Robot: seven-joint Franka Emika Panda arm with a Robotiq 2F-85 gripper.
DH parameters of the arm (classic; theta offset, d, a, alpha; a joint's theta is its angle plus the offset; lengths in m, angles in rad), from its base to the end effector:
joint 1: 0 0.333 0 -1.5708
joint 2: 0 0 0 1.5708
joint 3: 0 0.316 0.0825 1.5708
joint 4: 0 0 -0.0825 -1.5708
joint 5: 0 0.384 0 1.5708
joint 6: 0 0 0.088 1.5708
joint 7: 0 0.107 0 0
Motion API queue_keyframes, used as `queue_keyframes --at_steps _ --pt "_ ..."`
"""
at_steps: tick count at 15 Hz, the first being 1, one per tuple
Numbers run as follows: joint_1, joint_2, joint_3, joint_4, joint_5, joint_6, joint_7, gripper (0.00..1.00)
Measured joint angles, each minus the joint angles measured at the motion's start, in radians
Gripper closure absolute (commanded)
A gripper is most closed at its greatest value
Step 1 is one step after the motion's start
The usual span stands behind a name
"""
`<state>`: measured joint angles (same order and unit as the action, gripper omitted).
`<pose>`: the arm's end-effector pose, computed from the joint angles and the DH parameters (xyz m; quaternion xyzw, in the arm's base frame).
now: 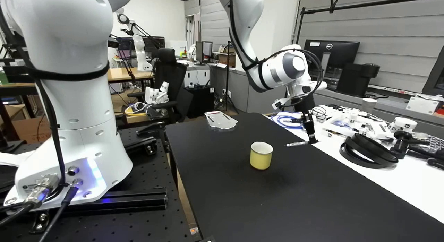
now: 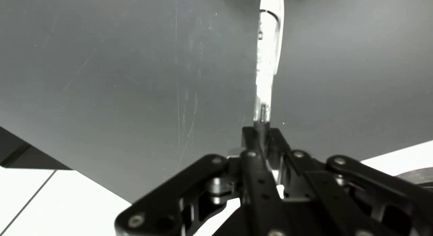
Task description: Put the pen in the cup
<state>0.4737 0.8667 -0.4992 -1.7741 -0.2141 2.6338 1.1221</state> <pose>0.6577 0.0123 0.1247 0.8963 -0.3740 0.1490 0.1862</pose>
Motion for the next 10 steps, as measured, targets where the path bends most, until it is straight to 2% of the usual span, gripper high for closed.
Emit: queue_keyframes --at_steps 5,10 --pt "0.174 -0.009 -0.132 -0.077 -0.194 0.035 0.160 0.97" --pt "0.303 -0.021 -0.204 -0.157 -0.253 0.058 0.244 0.97"
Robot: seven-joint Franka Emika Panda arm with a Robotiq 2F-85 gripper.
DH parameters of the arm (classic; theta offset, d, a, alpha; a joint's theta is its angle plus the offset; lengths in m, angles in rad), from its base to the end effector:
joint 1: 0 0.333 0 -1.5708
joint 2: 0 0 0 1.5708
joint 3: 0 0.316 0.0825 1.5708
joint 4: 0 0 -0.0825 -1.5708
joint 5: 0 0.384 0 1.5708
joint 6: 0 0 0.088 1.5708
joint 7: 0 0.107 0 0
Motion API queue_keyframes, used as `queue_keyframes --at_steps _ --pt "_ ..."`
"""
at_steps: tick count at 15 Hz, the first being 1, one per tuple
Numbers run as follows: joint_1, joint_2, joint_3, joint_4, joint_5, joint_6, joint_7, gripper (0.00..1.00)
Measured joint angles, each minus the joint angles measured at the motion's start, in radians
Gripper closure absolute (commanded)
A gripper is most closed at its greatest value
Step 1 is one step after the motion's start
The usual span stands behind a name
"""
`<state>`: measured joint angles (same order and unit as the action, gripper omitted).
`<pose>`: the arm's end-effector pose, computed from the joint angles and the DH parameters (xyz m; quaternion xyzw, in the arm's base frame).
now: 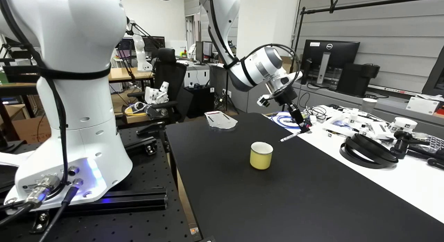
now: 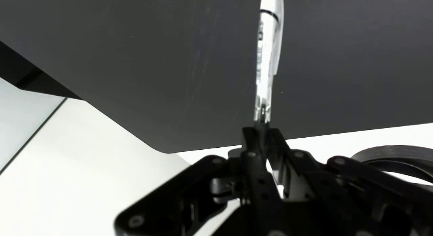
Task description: Put the pen in the cup
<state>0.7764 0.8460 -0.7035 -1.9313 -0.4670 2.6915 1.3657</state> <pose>0.6178 0.0719 0.1367 0.8873 -0.3041 0.2321 0.2576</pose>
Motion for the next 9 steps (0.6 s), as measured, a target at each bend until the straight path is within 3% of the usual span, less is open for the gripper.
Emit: queue_keyframes --at_steps 9 --pt "0.054 -0.039 0.012 -0.085 0.006 0.038 0.022 0.97"
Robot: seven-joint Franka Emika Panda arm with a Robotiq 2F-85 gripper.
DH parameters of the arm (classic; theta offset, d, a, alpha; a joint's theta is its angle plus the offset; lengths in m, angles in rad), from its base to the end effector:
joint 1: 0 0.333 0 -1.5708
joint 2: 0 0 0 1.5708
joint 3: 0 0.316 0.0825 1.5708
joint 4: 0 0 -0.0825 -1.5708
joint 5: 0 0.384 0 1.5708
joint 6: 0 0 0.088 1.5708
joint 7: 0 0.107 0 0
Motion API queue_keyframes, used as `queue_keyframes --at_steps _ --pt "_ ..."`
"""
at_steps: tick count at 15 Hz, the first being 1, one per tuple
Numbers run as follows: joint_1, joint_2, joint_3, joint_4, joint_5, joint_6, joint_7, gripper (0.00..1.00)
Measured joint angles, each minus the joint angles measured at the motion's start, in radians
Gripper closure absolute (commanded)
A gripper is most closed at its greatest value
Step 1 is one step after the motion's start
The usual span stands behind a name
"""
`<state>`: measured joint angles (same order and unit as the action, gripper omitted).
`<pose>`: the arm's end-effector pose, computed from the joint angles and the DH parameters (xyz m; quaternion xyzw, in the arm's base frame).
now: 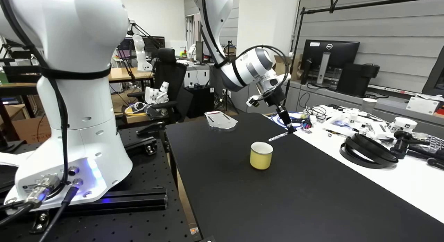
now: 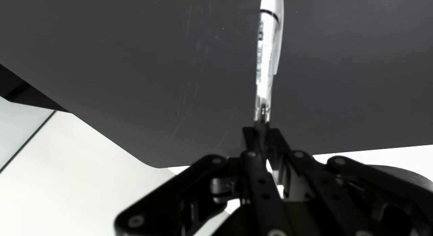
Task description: Put the pen in the cup
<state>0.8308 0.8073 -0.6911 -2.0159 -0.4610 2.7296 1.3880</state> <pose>0.5896 0.0982 0.1287 0.8981 -0.2965 0.2214 0.2376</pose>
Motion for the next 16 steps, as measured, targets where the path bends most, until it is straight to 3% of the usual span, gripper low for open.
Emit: queue_keyframes --at_steps 16 --pt "0.000 0.002 0.061 -0.045 0.087 0.087 -0.001 0.97"
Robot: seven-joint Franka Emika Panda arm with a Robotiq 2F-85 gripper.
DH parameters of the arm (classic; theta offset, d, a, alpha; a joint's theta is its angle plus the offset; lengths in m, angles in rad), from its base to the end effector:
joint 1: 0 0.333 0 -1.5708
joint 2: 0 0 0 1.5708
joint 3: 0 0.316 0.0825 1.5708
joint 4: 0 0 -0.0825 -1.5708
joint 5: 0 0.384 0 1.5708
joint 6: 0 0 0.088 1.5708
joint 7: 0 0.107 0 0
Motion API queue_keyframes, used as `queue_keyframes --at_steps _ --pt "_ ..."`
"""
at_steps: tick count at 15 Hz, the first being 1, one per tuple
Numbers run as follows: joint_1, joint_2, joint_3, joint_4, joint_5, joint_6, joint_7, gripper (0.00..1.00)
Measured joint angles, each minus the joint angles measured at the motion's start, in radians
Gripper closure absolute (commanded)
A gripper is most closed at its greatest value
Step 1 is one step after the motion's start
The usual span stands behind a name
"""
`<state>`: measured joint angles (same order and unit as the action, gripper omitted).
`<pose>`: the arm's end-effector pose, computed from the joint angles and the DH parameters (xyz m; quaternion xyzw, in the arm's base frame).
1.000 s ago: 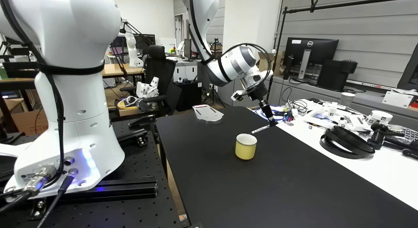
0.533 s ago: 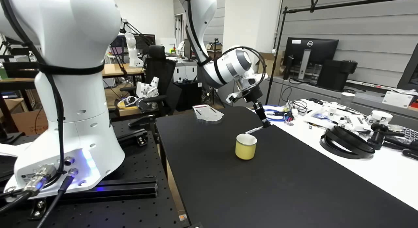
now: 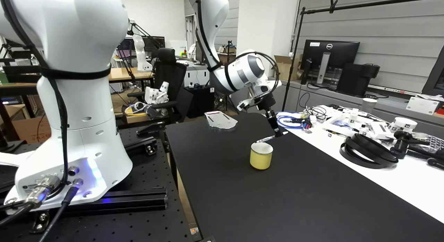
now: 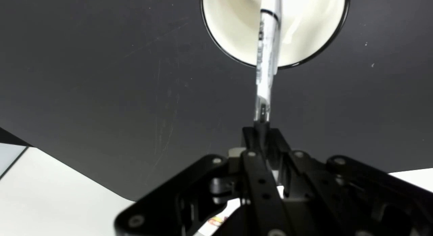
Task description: Put the pen in the cup
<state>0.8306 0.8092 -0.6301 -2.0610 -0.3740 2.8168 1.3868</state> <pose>0.5691 0.1239 0.1062 0.9099 -0.3086 0.2045 0.1873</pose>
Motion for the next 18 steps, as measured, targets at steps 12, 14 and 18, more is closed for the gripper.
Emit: queue_keyframes --at_steps 12,14,18 --pt "0.000 0.060 0.001 -0.006 0.058 0.055 -0.003 0.97" --pt "0.001 0.069 0.002 -0.006 0.072 0.060 -0.004 0.97" --pt "0.003 0.082 0.006 -0.005 0.101 0.061 -0.009 0.97"
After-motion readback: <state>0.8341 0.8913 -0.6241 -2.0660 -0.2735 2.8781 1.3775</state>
